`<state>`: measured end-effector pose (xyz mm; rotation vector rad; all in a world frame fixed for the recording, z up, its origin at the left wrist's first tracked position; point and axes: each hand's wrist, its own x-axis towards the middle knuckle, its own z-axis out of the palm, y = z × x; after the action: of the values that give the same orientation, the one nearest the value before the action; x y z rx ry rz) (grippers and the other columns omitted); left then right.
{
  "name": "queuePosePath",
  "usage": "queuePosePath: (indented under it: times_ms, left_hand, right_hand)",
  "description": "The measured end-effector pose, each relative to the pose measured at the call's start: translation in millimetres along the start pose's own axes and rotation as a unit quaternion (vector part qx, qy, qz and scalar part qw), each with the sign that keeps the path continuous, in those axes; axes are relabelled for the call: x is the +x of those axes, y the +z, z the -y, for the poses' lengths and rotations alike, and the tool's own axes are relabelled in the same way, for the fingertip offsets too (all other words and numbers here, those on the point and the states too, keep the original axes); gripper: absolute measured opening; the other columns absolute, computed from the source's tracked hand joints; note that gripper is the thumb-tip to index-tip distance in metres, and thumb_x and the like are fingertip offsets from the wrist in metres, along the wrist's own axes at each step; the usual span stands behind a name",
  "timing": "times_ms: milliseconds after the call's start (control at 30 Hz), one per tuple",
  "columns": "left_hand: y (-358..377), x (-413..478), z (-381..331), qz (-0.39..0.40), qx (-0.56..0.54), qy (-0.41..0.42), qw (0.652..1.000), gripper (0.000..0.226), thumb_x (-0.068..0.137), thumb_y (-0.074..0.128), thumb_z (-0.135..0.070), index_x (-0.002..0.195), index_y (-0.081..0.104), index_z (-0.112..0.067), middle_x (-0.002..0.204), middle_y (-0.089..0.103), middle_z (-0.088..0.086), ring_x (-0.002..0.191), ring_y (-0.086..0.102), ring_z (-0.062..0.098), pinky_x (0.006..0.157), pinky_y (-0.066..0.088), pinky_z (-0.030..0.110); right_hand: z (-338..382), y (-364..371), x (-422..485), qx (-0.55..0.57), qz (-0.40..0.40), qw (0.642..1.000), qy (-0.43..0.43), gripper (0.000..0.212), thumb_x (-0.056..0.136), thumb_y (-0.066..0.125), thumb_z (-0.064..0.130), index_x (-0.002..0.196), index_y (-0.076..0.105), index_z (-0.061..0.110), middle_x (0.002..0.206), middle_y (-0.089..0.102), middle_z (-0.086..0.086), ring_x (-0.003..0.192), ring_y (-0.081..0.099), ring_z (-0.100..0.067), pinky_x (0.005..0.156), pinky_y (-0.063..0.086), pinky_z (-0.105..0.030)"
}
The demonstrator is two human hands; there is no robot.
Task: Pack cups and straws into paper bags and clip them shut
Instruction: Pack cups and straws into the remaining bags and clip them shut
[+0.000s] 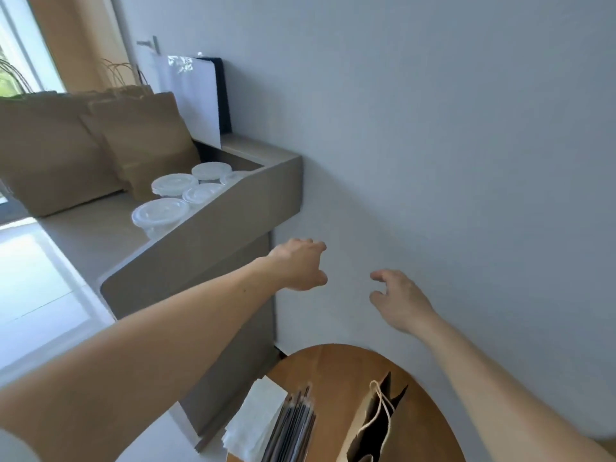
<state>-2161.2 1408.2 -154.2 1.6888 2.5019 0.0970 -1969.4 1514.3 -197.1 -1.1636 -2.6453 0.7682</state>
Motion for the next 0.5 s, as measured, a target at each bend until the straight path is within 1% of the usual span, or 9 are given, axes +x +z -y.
queuePosePath:
  times_ms: [100, 167, 233, 300, 400, 500]
  left_hand:
    - [-32, -10, 27, -0.028, -0.001, -0.022, 0.999, 0.060, 0.090, 0.055, -0.038, 0.145, 0.038, -0.021, 0.139, 0.047, 0.004, 0.128, 0.042, 0.028, 0.098, 0.044, 0.043]
    - [-49, -16, 48, -0.043, -0.001, -0.029, 0.999, 0.055, 0.088, 0.055, -0.038, 0.138, 0.043, -0.020, 0.134, 0.049, 0.004, 0.122, 0.045, 0.028, 0.091, 0.044, 0.042]
    - [-63, -21, 71, -0.060, 0.002, -0.031, 0.998, 0.047, 0.086, 0.055, -0.037, 0.129, 0.047, -0.019, 0.129, 0.052, 0.004, 0.115, 0.047, 0.027, 0.085, 0.044, 0.040]
    - [-76, -25, 96, -0.077, 0.003, -0.033, 0.997, 0.050, 0.086, 0.054, -0.037, 0.132, 0.046, -0.019, 0.130, 0.052, 0.004, 0.120, 0.047, 0.028, 0.087, 0.044, 0.041]
    - [-94, -30, 140, -0.105, -0.004, -0.036, 0.994, 0.051, 0.086, 0.054, -0.036, 0.134, 0.047, -0.021, 0.130, 0.053, 0.003, 0.120, 0.049, 0.027, 0.078, 0.040, 0.037]
    - [-112, -32, 195, -0.125, -0.026, -0.052, 0.990, 0.050, 0.085, 0.055, -0.038, 0.133, 0.049, -0.025, 0.131, 0.055, -0.001, 0.118, 0.051, 0.024, 0.073, 0.042, 0.035]
  right_hand:
    - [49, -8, 17, -0.015, -0.005, 0.999, -0.039, 0.048, 0.098, 0.050, 0.029, 0.144, 0.043, 0.019, 0.149, 0.040, -0.002, 0.133, 0.044, -0.022, 0.109, 0.037, -0.037]
    - [79, -11, 26, -0.031, -0.008, 0.998, -0.061, 0.048, 0.096, 0.051, 0.029, 0.143, 0.045, 0.018, 0.149, 0.042, -0.003, 0.133, 0.044, -0.023, 0.110, 0.036, -0.037]
    - [108, -13, 35, -0.042, -0.012, 0.996, -0.076, 0.049, 0.095, 0.052, 0.029, 0.143, 0.046, 0.018, 0.149, 0.042, -0.004, 0.133, 0.044, -0.022, 0.110, 0.036, -0.035]
    - [136, -13, 45, -0.050, -0.019, 0.994, -0.092, 0.049, 0.095, 0.053, 0.028, 0.142, 0.047, 0.017, 0.147, 0.044, -0.005, 0.133, 0.044, -0.022, 0.109, 0.035, -0.033]
    - [180, -9, 60, -0.051, -0.035, 0.991, -0.117, 0.047, 0.094, 0.055, 0.025, 0.139, 0.050, 0.017, 0.145, 0.048, -0.005, 0.132, 0.045, -0.021, 0.108, 0.035, -0.031]
    - [228, 3, 77, -0.041, -0.044, 0.989, -0.137, 0.046, 0.091, 0.059, 0.025, 0.136, 0.053, 0.018, 0.140, 0.051, -0.003, 0.126, 0.050, -0.019, 0.104, 0.038, -0.029]
